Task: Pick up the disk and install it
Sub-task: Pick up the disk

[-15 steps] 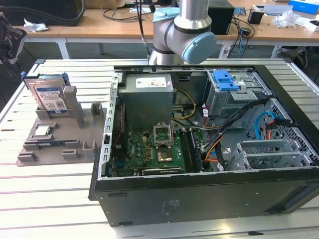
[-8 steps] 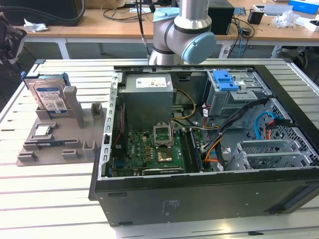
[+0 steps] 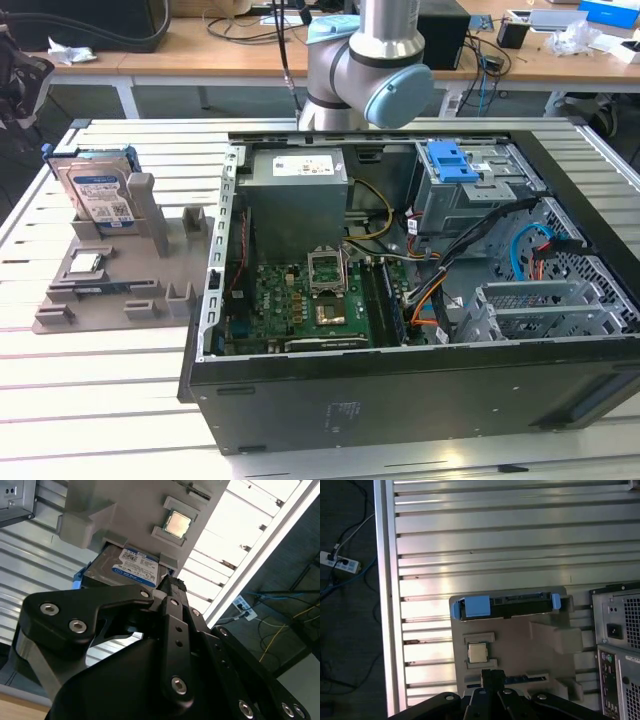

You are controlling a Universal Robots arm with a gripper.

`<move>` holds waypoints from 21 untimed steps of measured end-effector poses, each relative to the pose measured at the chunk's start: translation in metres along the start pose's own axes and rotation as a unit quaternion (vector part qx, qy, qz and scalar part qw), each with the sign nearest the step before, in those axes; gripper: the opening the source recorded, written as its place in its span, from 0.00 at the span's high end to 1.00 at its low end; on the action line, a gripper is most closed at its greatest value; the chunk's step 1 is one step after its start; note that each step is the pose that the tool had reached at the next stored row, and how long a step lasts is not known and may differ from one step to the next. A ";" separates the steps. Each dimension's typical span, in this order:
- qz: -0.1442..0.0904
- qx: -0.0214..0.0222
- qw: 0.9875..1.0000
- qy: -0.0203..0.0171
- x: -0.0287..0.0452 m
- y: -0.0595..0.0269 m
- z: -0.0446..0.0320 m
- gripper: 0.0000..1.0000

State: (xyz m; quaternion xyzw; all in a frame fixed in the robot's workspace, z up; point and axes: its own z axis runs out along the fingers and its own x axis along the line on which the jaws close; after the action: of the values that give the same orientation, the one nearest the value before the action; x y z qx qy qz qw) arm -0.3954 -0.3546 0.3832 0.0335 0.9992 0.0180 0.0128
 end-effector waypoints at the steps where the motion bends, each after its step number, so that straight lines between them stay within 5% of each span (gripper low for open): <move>1: -0.012 0.000 1.000 0.000 0.0000 0.0000 0.0001 0.89; 10: -0.085 -0.002 0.996 0.003 0.0000 0.0000 0.0000 0.89; 12: -0.117 -0.003 0.993 0.004 0.0000 0.0000 0.0000 0.89; 21: -0.189 -0.005 0.982 0.007 0.0000 0.0000 0.0000 0.89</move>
State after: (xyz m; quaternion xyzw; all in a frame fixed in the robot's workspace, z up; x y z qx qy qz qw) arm -0.3954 -0.3546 0.3832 -0.1558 0.9875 0.0202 0.0092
